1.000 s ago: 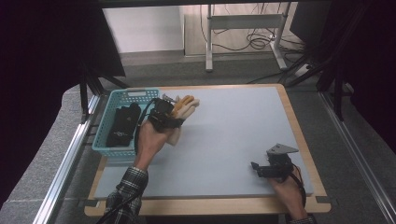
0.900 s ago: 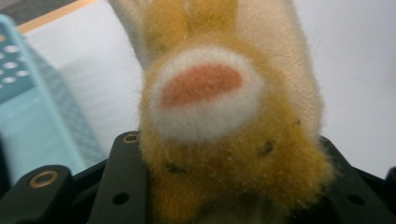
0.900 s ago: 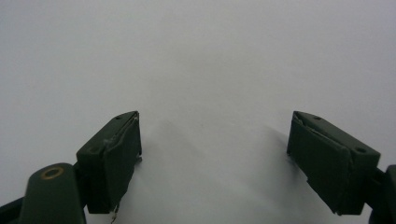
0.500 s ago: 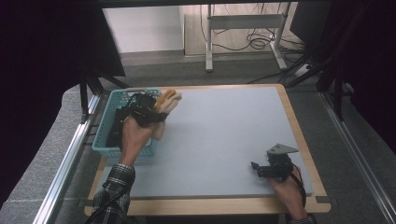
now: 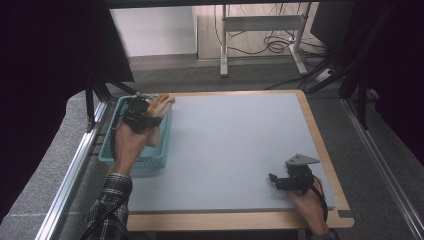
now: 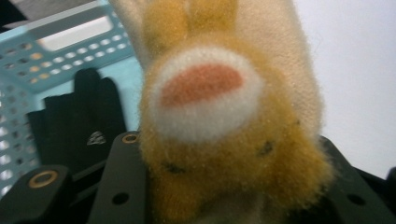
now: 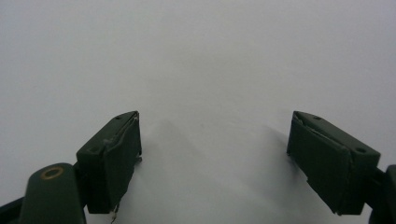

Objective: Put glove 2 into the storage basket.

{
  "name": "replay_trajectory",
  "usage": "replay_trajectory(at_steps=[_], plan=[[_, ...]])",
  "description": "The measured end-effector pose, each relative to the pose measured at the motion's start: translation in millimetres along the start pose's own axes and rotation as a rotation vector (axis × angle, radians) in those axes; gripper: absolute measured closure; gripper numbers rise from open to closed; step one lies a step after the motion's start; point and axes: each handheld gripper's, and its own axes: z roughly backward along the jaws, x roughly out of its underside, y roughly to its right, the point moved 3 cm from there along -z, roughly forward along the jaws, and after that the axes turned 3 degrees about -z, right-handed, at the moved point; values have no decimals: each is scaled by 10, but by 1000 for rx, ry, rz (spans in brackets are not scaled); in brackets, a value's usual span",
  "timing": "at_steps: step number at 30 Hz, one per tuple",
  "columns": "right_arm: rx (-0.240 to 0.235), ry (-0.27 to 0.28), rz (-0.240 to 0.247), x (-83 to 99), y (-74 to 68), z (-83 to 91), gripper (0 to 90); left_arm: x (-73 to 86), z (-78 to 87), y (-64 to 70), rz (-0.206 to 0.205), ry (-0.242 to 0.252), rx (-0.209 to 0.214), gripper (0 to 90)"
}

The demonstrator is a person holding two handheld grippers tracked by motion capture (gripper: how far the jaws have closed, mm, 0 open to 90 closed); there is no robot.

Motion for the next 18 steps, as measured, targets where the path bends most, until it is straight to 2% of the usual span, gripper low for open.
replay_trajectory(at_steps=[9,18], plan=[[0,0,-1,0,0,0,171,50,-19,-255,70,-16,-42,561],[0,0,0,0,0,0,171,69,-182,-345,91,-42,-76,556]])
